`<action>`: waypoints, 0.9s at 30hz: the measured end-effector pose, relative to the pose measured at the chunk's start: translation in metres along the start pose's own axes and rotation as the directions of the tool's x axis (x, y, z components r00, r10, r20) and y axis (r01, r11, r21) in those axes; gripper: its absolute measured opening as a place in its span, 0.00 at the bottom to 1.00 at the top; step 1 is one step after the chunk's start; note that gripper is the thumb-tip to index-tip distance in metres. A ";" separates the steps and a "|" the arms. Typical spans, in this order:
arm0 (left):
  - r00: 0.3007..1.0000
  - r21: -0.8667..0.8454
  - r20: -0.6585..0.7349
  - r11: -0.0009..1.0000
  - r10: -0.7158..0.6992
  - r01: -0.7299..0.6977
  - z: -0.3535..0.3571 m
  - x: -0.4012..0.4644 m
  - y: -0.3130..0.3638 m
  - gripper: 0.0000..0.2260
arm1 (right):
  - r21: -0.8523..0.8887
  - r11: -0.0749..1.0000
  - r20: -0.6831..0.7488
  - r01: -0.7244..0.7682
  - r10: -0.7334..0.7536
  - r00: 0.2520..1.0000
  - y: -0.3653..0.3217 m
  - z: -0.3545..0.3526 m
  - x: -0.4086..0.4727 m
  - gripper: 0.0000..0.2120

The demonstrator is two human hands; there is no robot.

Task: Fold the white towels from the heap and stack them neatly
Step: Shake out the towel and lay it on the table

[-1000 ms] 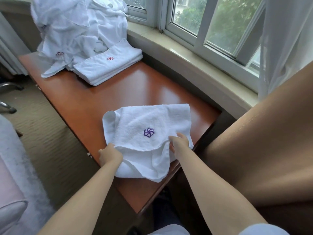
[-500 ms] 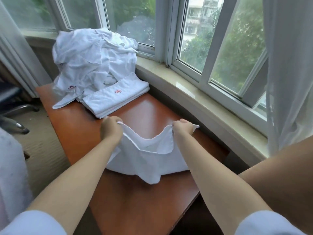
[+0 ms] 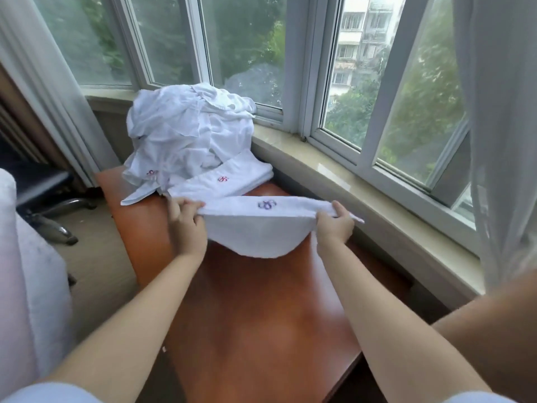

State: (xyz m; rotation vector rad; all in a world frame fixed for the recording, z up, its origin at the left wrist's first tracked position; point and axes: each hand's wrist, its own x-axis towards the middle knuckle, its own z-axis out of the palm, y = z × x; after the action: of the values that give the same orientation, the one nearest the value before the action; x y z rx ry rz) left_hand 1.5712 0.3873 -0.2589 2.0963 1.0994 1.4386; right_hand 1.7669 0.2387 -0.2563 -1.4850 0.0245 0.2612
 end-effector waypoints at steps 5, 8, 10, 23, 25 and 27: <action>0.792 0.252 0.490 0.929 -0.364 0.271 -0.019 -0.146 -0.084 0.10 | -0.334 0.882 -0.062 -0.333 0.332 0.941 0.122 -0.078 -0.037 0.18; 0.664 0.387 0.583 0.879 -0.468 0.280 -0.031 -0.197 -0.108 0.12 | -0.385 0.806 -0.184 -0.449 0.410 0.893 0.159 -0.110 -0.054 0.16; 0.661 0.371 0.499 0.828 -0.560 0.421 -0.034 -0.202 -0.105 0.13 | -0.310 0.838 -0.224 -0.450 0.395 0.891 0.167 -0.116 -0.060 0.20; 0.140 0.275 0.334 0.238 -0.932 0.931 -0.004 -0.159 -0.117 0.15 | 0.193 0.815 -0.183 -0.546 0.577 0.796 0.131 -0.077 -0.038 0.11; 0.155 0.222 0.337 0.238 -0.929 0.946 0.000 -0.149 -0.112 0.12 | 0.155 0.831 -0.154 -0.535 0.555 0.817 0.124 -0.068 -0.029 0.15; 0.216 0.019 0.349 0.237 -0.912 0.971 0.002 -0.128 -0.098 0.04 | 0.177 0.826 -0.109 -0.535 0.556 0.824 0.103 -0.053 -0.019 0.16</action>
State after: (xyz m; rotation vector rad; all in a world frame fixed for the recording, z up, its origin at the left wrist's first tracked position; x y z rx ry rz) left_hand 1.5121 0.3509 -0.4048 0.9153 1.5752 0.4990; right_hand 1.7366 0.1902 -0.3592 -1.3276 0.5968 0.5963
